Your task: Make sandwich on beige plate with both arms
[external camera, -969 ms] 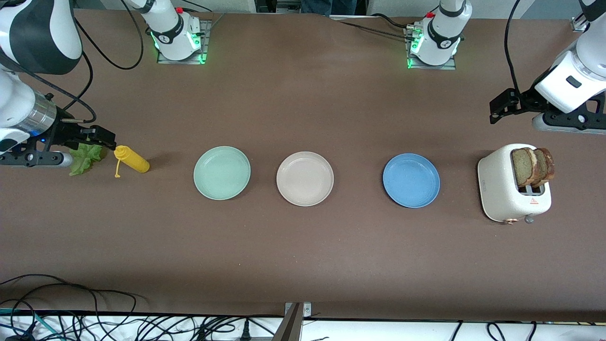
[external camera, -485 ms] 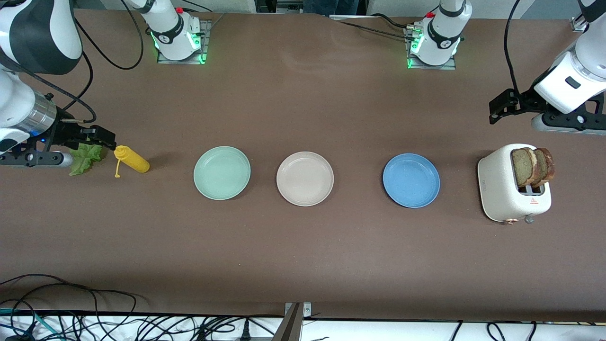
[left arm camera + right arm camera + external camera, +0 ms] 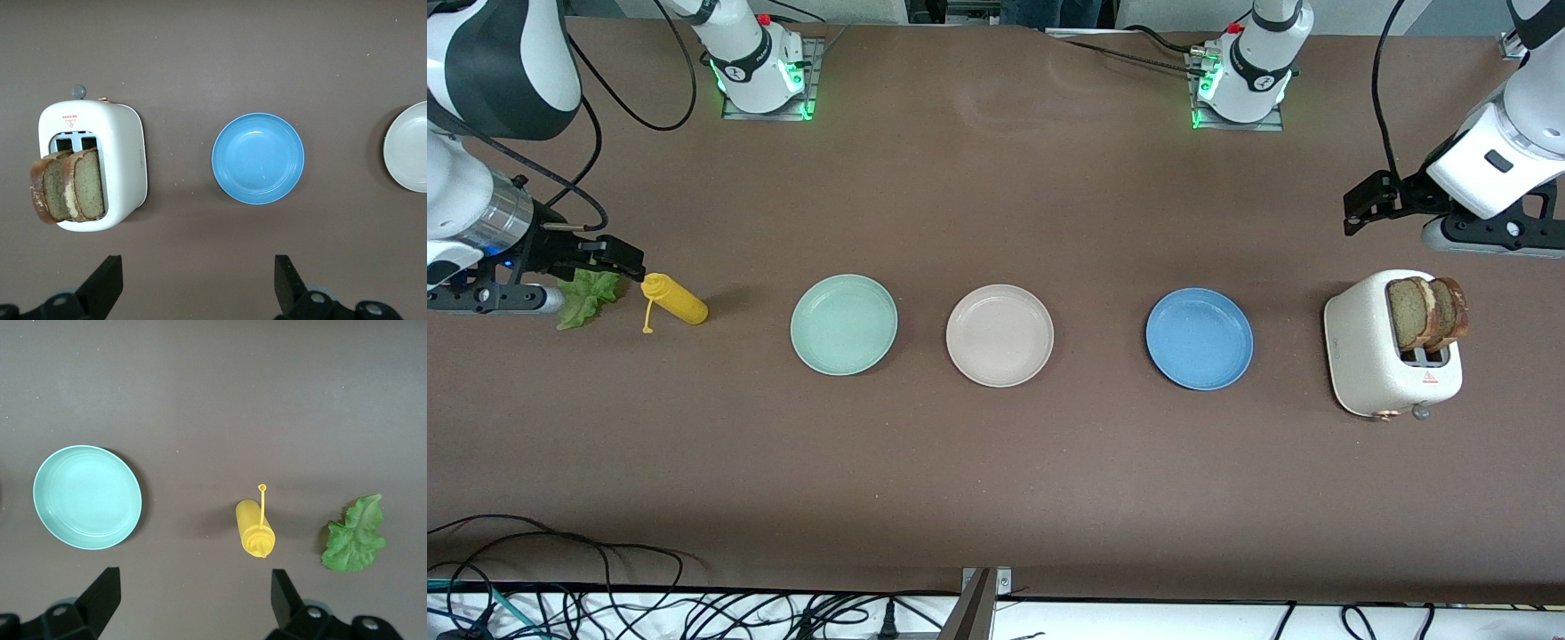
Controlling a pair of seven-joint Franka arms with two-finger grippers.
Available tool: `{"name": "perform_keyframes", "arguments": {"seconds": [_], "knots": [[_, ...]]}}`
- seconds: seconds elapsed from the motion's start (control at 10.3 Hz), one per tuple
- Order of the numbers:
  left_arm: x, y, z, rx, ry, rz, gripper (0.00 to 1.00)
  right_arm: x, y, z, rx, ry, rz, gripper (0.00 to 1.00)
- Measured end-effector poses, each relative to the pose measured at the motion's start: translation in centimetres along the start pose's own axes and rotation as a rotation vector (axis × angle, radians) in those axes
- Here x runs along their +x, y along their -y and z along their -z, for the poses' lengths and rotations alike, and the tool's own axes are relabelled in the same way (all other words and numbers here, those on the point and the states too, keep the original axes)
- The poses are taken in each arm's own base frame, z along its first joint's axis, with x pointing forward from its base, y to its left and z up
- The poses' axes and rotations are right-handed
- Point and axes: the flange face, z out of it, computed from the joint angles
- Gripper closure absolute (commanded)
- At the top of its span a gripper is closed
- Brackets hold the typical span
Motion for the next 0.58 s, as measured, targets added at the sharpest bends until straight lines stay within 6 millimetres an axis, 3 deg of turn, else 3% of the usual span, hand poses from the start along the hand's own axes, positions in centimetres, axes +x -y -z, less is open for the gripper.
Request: {"name": "perform_keyframes", "arguments": {"seconds": [0.58], "knots": [[0.02,0.00,0.29,0.000,-0.006,0.000,0.00,0.01,-0.24,-0.15,-0.001,0.006,-0.007,0.00]]}}
